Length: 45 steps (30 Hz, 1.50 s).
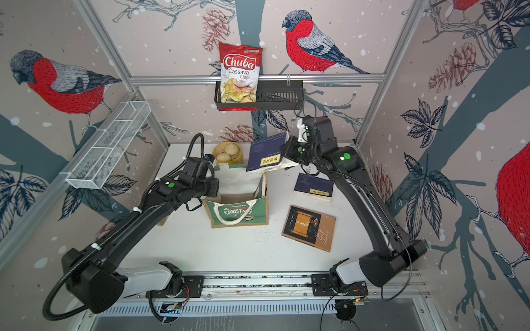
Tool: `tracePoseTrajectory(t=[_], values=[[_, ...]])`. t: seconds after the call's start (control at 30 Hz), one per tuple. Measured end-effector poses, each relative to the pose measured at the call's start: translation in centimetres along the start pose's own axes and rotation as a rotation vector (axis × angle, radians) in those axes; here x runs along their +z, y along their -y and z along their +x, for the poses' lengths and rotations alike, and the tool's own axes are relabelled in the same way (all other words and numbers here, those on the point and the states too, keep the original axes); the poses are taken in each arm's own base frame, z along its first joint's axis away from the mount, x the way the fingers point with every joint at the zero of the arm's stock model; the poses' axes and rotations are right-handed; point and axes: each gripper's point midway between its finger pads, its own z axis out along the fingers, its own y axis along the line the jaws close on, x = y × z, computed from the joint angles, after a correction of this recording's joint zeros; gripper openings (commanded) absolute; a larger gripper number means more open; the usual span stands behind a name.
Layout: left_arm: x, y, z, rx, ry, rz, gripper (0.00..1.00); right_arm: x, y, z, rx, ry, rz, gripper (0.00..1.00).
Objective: Take out the books from the canvas bag
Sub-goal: Place the book at the center of the board.
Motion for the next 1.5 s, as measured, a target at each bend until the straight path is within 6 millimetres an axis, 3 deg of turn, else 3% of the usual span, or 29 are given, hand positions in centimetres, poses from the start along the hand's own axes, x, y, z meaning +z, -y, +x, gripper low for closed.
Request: tracePoseTrajectory(t=[0.13, 0.3, 0.47, 0.63, 0.97, 1.13, 1.3, 1.37, 1.43, 1.5], values=[[0.2, -0.5, -0.3, -0.018, -0.001, -0.010, 0.24, -1.5, 3.5, -1.6, 0.095, 0.112, 0.020, 0.00], [0.2, -0.5, -0.7, -0.025, -0.001, -0.013, 0.23, -0.3, 8.0, -0.9, 0.162, 0.134, 0.083, 0.00], [0.1, -1.2, -0.6, -0.046, -0.009, -0.049, 0.21, 2.6, 12.2, 0.7, 0.216, 0.118, 0.133, 0.00], [0.2, -2.2, -0.2, -0.069, -0.026, -0.104, 0.18, 7.3, 15.1, 1.9, 0.271, 0.086, 0.146, 0.00], [-0.1, -4.7, 0.2, -0.114, -0.060, -0.229, 0.17, 18.5, 14.7, 4.0, 0.246, -0.044, 0.095, 0.00], [-0.8, -5.5, -0.5, -0.126, -0.047, -0.272, 0.17, 21.3, 16.0, 6.6, 0.277, -0.084, 0.131, 0.00], [-1.4, -6.3, -1.0, -0.138, -0.036, -0.300, 0.17, 22.7, 17.9, 10.1, 0.323, -0.141, 0.201, 0.01], [-1.4, -6.4, -1.1, -0.137, -0.032, -0.305, 0.17, 22.7, 18.2, 11.0, 0.346, -0.153, 0.222, 0.14], [-1.4, -6.4, -1.2, -0.135, -0.033, -0.306, 0.17, 22.5, 18.9, 11.5, 0.375, -0.156, 0.256, 0.53], [-1.3, -6.5, -1.1, -0.131, -0.036, -0.306, 0.17, 22.2, 19.5, 12.2, 0.398, -0.173, 0.293, 0.70]])
